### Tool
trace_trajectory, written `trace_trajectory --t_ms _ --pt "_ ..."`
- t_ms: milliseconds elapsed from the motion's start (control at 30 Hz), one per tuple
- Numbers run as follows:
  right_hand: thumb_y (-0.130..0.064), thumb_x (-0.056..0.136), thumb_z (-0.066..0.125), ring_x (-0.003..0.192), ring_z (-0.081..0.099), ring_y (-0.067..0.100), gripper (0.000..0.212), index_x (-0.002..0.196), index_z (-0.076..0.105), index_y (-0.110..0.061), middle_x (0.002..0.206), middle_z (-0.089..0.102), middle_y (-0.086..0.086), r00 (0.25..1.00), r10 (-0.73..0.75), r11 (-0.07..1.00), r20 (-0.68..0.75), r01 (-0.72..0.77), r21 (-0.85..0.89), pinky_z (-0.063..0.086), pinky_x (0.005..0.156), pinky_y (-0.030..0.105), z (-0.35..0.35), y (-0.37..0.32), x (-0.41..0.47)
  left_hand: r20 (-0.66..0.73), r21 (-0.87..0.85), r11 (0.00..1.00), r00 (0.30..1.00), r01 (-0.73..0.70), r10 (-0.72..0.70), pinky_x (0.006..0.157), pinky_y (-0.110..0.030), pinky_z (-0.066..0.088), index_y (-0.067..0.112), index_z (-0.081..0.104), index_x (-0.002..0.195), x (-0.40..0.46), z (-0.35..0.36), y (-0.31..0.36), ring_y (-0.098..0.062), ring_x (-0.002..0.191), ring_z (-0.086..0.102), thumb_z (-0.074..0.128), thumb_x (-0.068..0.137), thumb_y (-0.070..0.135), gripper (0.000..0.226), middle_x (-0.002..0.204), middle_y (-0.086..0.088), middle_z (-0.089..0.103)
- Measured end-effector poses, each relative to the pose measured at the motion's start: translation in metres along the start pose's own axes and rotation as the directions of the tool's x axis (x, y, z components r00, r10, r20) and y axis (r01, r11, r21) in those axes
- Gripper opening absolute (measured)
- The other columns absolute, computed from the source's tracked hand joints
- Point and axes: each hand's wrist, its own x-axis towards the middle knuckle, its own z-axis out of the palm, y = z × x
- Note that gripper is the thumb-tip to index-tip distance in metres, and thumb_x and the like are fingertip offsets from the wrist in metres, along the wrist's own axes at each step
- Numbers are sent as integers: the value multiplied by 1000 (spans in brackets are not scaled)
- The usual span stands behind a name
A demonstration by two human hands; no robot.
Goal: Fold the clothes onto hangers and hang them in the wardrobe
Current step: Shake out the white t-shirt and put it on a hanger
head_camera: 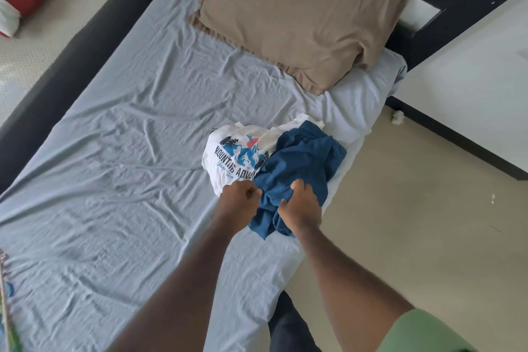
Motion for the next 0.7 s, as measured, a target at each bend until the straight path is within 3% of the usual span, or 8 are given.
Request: trace_trajectory --t_ms 167,233,300,367,433,500,600,700 --pt "-7 87 56 86 56 21 7 90 56 -13 94 58 0 933 -303 922 -194 339 186 51 78 47 2 -32 33 -74 13 1000 997 -24 25 70 -45 58 10 65 81 32 -5 -4 -29 67 69 54 93 16 17 77 -8 70" --pt "-15 93 57 75 56 21 17 78 50 -15 79 57 0 926 -310 907 -217 356 223 51 71 46 4 -51 47 -90 -2 1000 996 -19 18 75 -48 58 13 66 84 41 -4 -7 -29 70 69 52 94 16 17 83 -6 71" --pt "-42 97 56 78 63 28 33 76 52 -17 78 64 4 971 -185 946 -154 218 240 51 67 41 4 -72 56 -96 -36 999 995 -7 4 77 -47 57 16 65 83 43 -1 -9 -29 74 69 51 95 12 18 86 -5 71" --pt "-62 92 55 91 67 33 46 88 65 -16 94 71 7 999 18 969 -45 -6 248 47 67 35 6 -85 67 -96 -56 998 995 -7 1 78 -43 56 22 63 81 42 3 -13 -27 75 68 51 96 12 22 84 -4 70" --pt "-56 89 64 101 67 34 47 105 68 -12 109 70 8 985 160 948 58 -170 270 48 70 34 5 -90 76 -85 -84 996 996 6 -13 77 -41 55 20 64 81 41 7 -19 -26 74 67 53 97 13 20 81 -5 70" --pt "-36 88 68 105 67 34 35 111 65 -10 113 69 10 984 152 957 94 -171 234 50 71 34 8 -91 85 -75 -137 990 996 36 -46 73 -39 53 13 67 85 41 9 -24 -25 69 63 54 97 15 18 76 -7 68" --pt "-19 90 63 98 63 35 8 88 65 -12 102 66 9 981 -138 959 -136 167 229 53 73 39 19 -89 80 -109 -240 969 990 66 -94 77 -34 48 12 70 96 45 6 -29 -22 82 63 53 100 21 19 85 -1 69" --pt "-20 92 68 90 59 22 12 84 68 -11 100 64 0 763 -489 752 -423 614 240 51 74 35 27 -84 43 -306 -379 925 948 -38 -86 83 -37 49 21 67 96 49 0 -30 -21 95 65 51 101 32 20 93 3 70"
